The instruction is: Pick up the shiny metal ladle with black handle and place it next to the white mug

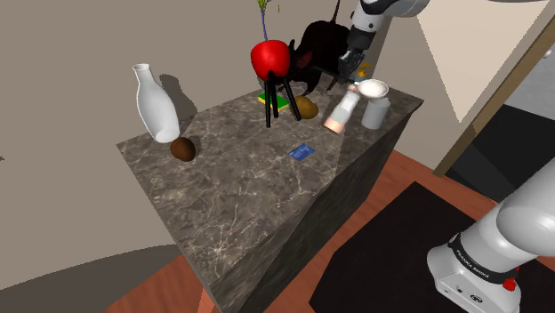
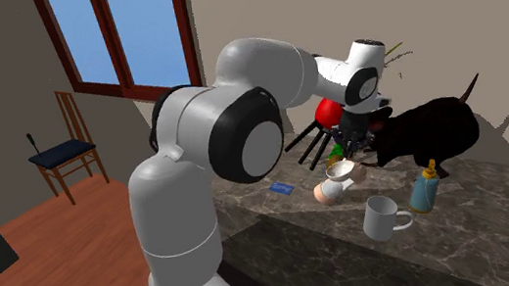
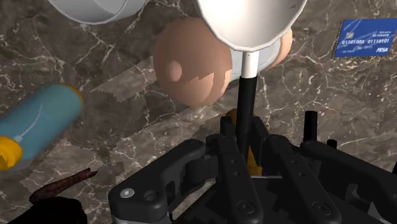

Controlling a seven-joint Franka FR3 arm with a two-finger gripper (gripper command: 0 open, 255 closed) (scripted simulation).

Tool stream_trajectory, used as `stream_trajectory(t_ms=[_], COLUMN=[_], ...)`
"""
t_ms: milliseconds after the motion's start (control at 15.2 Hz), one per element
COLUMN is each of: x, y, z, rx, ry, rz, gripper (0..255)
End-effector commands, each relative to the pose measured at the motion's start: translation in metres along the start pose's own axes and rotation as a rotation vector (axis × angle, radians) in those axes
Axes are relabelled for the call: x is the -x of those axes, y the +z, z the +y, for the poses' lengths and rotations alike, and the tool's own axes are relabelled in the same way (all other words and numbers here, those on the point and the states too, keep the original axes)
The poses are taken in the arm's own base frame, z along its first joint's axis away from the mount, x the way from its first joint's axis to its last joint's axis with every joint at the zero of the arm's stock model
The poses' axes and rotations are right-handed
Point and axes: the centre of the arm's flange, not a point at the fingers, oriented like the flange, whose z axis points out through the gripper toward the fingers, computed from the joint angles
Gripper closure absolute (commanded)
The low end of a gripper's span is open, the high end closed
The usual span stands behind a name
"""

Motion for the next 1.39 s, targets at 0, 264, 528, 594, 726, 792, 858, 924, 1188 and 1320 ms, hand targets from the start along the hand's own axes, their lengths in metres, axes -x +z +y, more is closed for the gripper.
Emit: stream_trajectory(t_ms=[0,264,528,594,726,792,858,924,1188,1320], x=[0.004,0.009,0.013,0.015,0.017,0.018,0.019,0.021,0.025,0.028], y=[-0.002,-0.008,-0.014,-0.015,-0.018,-0.019,-0.021,-0.022,-0.028,-0.031], z=[0.025,0.078,0.13,0.143,0.169,0.182,0.195,0.208,0.261,0.287], rx=[0.0,0.0,0.0,0.0,0.0,0.0,0.0,0.0,0.0,0.0], ry=[-0.002,-0.002,-0.002,-0.002,-0.002,-0.002,-0.002,-0.002,-0.002,-0.002], rz=[0.0,0.0,0.0,0.0,0.0,0.0,0.0,0.0,0.0,0.0], gripper=[255,255,255,255,255,255,255,255,255,255])
